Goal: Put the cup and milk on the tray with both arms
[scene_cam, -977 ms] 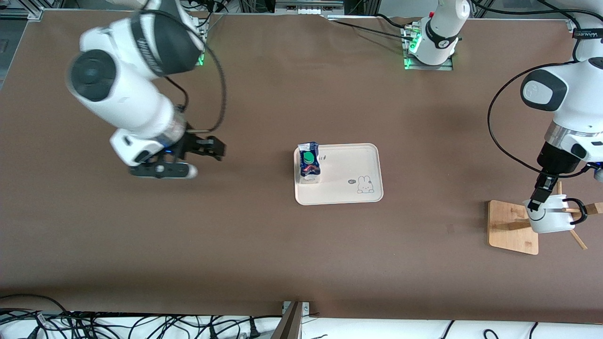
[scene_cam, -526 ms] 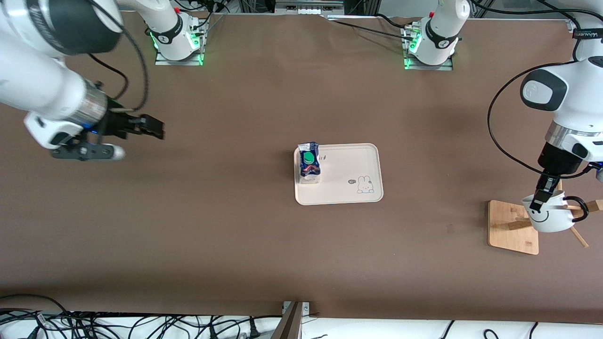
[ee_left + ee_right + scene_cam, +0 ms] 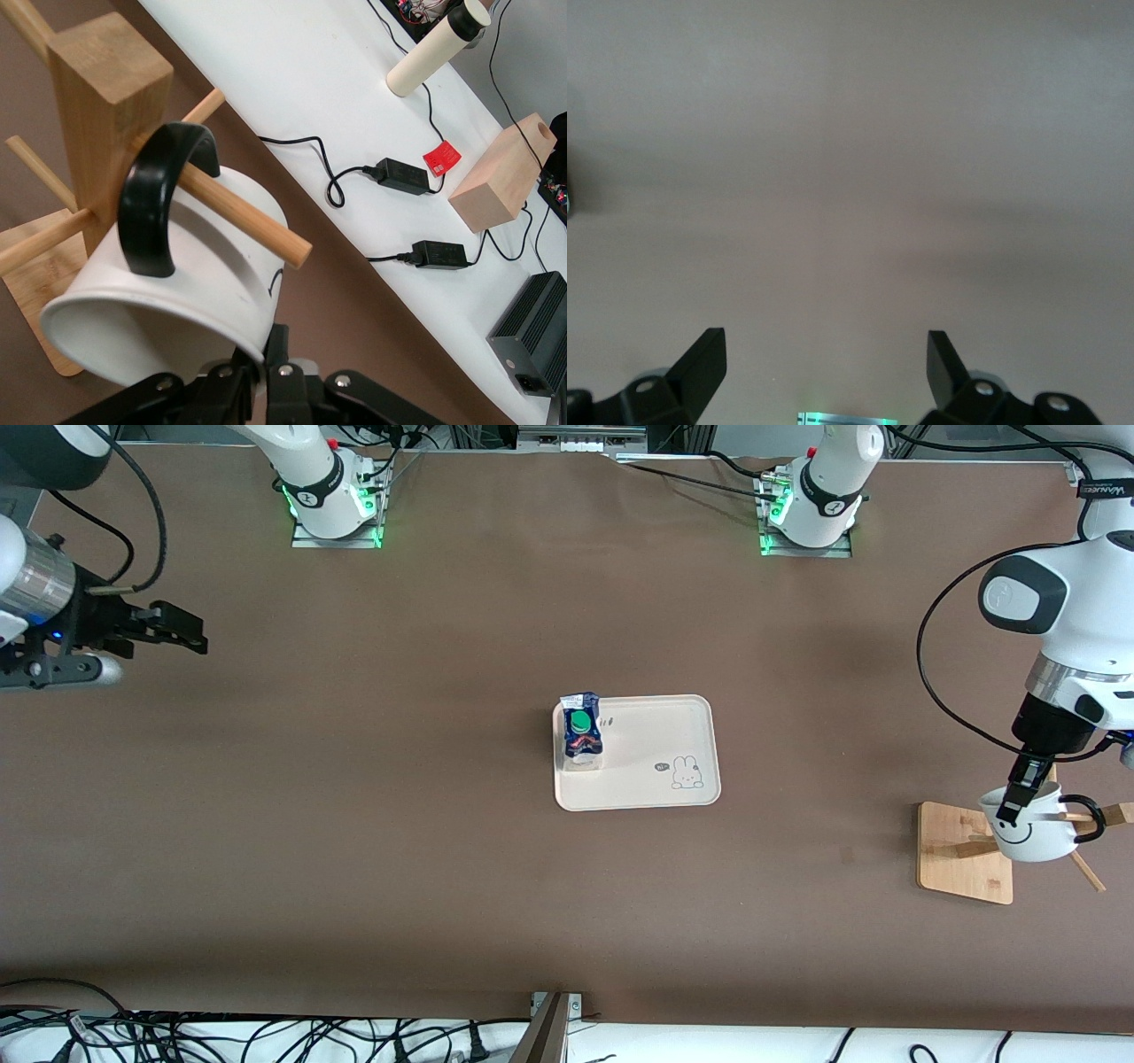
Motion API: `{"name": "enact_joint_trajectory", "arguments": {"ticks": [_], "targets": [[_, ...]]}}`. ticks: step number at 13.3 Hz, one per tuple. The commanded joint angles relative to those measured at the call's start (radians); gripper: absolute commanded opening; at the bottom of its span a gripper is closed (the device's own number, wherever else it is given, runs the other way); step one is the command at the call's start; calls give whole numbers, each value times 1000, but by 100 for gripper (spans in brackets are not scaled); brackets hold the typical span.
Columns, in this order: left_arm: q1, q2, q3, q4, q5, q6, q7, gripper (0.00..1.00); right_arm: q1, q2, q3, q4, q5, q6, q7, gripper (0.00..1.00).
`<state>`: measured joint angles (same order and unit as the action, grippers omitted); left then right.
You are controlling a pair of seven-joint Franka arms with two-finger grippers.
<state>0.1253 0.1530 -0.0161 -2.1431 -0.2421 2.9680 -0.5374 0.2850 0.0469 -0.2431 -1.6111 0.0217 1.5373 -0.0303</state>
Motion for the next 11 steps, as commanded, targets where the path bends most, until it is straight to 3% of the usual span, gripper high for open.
{"name": "enact_joint_trajectory", "arguments": {"ticks": [1, 4, 11], "targets": [[-1, -12, -22, 12, -16, -14, 33, 0, -159, -105, 174, -114, -34, 38, -13, 100], [-1, -27, -33, 12, -14, -20, 62, 0, -276, -145, 287, -164, -46, 70, -33, 100], [-4, -49, -102, 12, -14, -46, 77, 0, -277, -119, 275, -115, -48, 67, -42, 100]]}}
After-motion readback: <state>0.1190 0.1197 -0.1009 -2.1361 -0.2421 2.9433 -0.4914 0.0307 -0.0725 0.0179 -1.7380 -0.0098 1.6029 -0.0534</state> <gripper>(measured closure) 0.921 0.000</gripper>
